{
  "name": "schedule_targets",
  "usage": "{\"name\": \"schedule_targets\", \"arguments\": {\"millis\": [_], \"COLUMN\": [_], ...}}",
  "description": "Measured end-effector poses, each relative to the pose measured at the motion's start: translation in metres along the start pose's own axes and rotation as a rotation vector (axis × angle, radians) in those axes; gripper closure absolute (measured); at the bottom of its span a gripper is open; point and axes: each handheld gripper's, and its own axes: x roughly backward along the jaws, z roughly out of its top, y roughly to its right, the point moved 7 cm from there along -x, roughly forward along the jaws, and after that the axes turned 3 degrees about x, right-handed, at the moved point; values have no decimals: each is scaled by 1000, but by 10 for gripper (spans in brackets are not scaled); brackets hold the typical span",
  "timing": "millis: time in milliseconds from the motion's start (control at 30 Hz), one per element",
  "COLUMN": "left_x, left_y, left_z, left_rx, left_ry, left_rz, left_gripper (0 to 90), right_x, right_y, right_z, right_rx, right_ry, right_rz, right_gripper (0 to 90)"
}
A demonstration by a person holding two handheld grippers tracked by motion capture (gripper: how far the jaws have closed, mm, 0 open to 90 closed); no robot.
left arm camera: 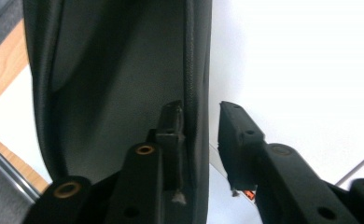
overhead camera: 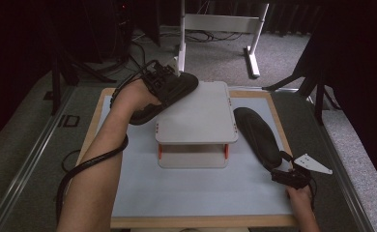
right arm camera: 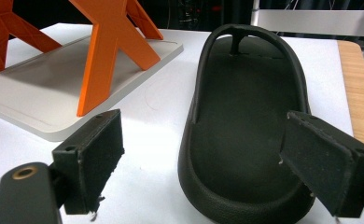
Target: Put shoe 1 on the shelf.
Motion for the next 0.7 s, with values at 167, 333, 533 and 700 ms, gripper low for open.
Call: {"name": "schedule_targets", "arguments": {"millis": [167,333,533,700], "left_x": [15,28,31,29], "left_y": [-5,-18,-46,-72], "left_z": [-9,-21,-38,-53], "left_rx": [15,45,116,169], "left_ry": [46,100,165,157], "left_rz": [-18,-15,23,100], "left_gripper": [703,722,853,900], "right_x": [0,-1,-1,-1], "right_y": [0,0,-1,-1], "right_z": [0,0,0,0], "right_rx": [4,7,8,10], "right_ry": [-3,-4,-7,-7], "right_rz": [-2,0,-2,-2], "right_gripper": [128,129,130,130]}}
